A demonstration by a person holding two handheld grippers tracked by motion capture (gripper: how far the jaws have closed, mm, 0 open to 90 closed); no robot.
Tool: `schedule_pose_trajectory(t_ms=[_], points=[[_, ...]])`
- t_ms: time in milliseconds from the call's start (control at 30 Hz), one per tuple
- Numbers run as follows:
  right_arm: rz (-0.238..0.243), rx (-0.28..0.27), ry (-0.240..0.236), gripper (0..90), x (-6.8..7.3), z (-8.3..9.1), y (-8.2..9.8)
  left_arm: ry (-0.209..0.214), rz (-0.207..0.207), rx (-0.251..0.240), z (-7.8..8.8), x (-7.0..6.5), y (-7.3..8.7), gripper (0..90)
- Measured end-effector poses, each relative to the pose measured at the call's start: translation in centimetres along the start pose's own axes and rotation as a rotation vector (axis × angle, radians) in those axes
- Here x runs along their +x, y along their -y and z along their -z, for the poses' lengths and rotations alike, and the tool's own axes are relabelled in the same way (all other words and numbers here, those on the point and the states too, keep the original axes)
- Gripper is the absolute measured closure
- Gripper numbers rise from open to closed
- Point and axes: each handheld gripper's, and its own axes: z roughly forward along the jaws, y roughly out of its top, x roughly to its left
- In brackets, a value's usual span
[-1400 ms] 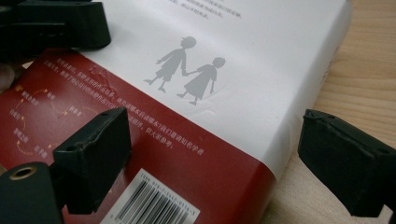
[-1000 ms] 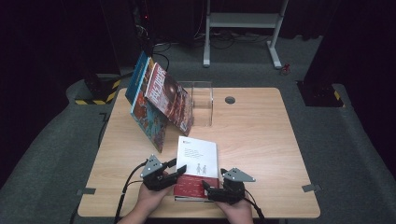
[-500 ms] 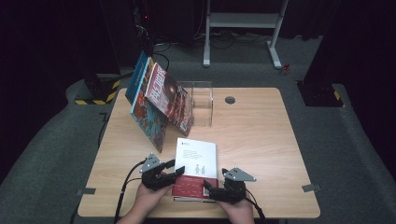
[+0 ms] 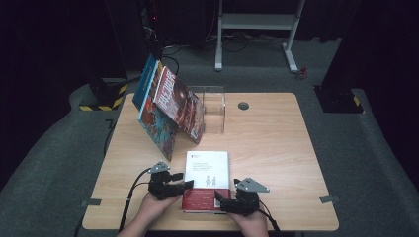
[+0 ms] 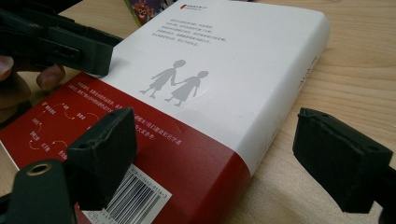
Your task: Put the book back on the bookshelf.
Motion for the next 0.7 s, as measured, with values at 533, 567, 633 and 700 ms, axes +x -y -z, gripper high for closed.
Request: schedule_pose_trajectory(t_ms=[533, 567, 633, 700], points=[[-0.040, 0.042, -0.031, 11.8, -0.4, -1.1, -0.4, 0.046, 0.046, 0.103, -1.8, -0.7, -0.5, 15.2], [-0.038, 0.045, -0.034, 11.2, -0.5, -1.4, -0.5, 0.040, 0.046, 0.102, -1.8, -0.9, -0.5, 14.0], [-0.078, 0.078, -0.053, 9.6, -0.6, -1.8, -0.8, 0.030, 0.031, 0.111, -2.0, -1.1, -0.5, 11.8], [-0.110, 0.100, -0.088, 9.3, -1.2, -2.0, -0.9, 0.019, 0.023, 0.119, -2.2, -1.5, -0.6, 9.1]])
